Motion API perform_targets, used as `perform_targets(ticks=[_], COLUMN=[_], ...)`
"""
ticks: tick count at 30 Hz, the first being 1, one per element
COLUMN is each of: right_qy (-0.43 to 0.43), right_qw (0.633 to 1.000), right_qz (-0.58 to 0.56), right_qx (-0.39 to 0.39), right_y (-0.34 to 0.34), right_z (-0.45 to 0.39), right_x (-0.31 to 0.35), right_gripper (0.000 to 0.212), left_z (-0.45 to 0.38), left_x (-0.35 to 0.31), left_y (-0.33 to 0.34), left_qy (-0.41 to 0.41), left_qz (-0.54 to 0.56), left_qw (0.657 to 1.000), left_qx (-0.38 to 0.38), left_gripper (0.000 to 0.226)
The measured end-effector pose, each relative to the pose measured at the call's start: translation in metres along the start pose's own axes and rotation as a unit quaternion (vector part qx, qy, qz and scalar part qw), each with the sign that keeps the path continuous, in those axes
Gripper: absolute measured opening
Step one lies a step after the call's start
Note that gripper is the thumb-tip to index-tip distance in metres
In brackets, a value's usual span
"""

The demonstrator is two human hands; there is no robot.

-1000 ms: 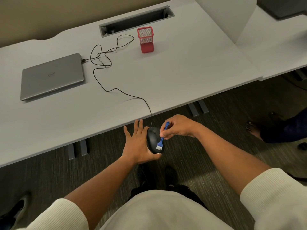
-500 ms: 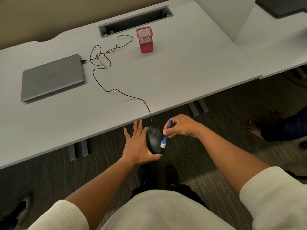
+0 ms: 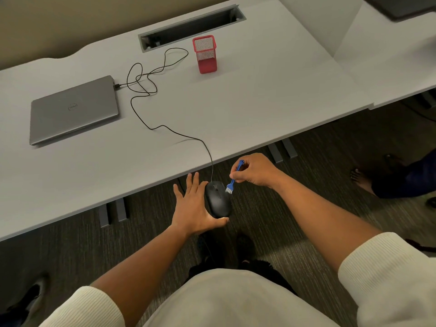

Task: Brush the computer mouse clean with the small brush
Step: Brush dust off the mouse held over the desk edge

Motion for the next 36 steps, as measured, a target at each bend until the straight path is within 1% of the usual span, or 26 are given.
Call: perform_targets(ticks=[1, 3, 6, 8, 10, 13, 14, 15, 18, 20, 23, 26, 28, 30, 33, 34, 36], right_qy=[-0.001, -0.005, -0.013, -0.009, -0.002, 0.005, 0.004, 0.003, 0.010, 0.020, 0.042, 0.062, 0.067, 0.070, 0.072, 0.072, 0.071], right_qw=[1.000, 1.000, 0.994, 0.991, 0.995, 1.000, 0.999, 0.999, 0.993, 0.990, 0.991, 0.986, 0.984, 0.981, 0.977, 0.978, 0.980], right_qz=[0.005, -0.021, -0.086, -0.095, -0.068, -0.031, -0.030, -0.040, -0.118, -0.133, -0.124, -0.148, -0.156, -0.176, -0.198, -0.194, -0.186], right_qx=[-0.015, -0.007, 0.062, 0.093, 0.077, -0.003, -0.015, -0.014, 0.023, 0.033, 0.005, -0.037, -0.045, -0.030, 0.033, 0.039, 0.014], right_y=[-0.004, -0.006, 0.001, 0.009, 0.011, -0.001, -0.004, -0.005, -0.002, 0.000, -0.002, -0.007, -0.009, -0.010, -0.005, -0.004, -0.006], right_z=[-0.001, -0.002, 0.001, 0.002, 0.001, -0.001, -0.002, -0.002, -0.001, -0.002, -0.006, -0.010, -0.012, -0.011, -0.008, -0.008, -0.011], right_x=[-0.001, -0.001, 0.005, 0.006, 0.003, -0.002, -0.002, -0.002, -0.001, 0.000, -0.004, -0.011, -0.014, -0.015, -0.012, -0.012, -0.012], right_gripper=[0.006, 0.005, 0.007, 0.008, 0.007, 0.005, 0.004, 0.004, 0.007, 0.010, 0.014, 0.017, 0.017, 0.015, 0.013, 0.014, 0.016], left_z=[0.000, 0.000, 0.000, -0.001, -0.001, 0.001, 0.001, 0.002, 0.002, 0.002, 0.002, 0.001, 0.001, 0.000, -0.001, -0.001, -0.002], left_x=[0.001, 0.001, -0.001, -0.003, -0.004, -0.002, -0.002, -0.002, -0.005, -0.008, -0.011, -0.013, -0.014, -0.014, -0.015, -0.015, -0.016], left_y=[-0.001, -0.001, -0.001, -0.001, -0.001, 0.000, 0.001, 0.001, 0.001, 0.001, 0.000, -0.001, -0.001, -0.001, 0.000, 0.000, 0.001], left_qy=[-0.003, -0.003, 0.001, 0.003, 0.004, 0.006, 0.008, 0.013, 0.034, 0.047, 0.060, 0.070, 0.073, 0.073, 0.073, 0.074, 0.077], left_qz=[0.001, 0.006, 0.014, 0.017, 0.014, 0.014, 0.019, 0.024, 0.027, 0.018, 0.019, 0.021, 0.021, 0.020, 0.015, 0.013, 0.013], left_qw=[1.000, 1.000, 1.000, 1.000, 1.000, 1.000, 1.000, 1.000, 0.999, 0.999, 0.998, 0.997, 0.997, 0.997, 0.997, 0.997, 0.997], left_qx=[0.000, -0.001, -0.005, -0.006, -0.002, 0.001, -0.001, -0.003, -0.010, -0.010, -0.019, -0.023, -0.021, -0.021, -0.019, -0.019, -0.016], left_gripper=[0.130, 0.129, 0.128, 0.128, 0.128, 0.129, 0.128, 0.128, 0.128, 0.128, 0.126, 0.124, 0.124, 0.124, 0.125, 0.126, 0.126])
Point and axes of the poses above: each hand's wrist, its own z-axis away from the middle knuckle, its own y-axis out of the palm, x = y × z, the point moved 7 cm from there along -z, towards the middle knuckle, and after that the axes turned 6 degrees about z, right-handed, at the moved point
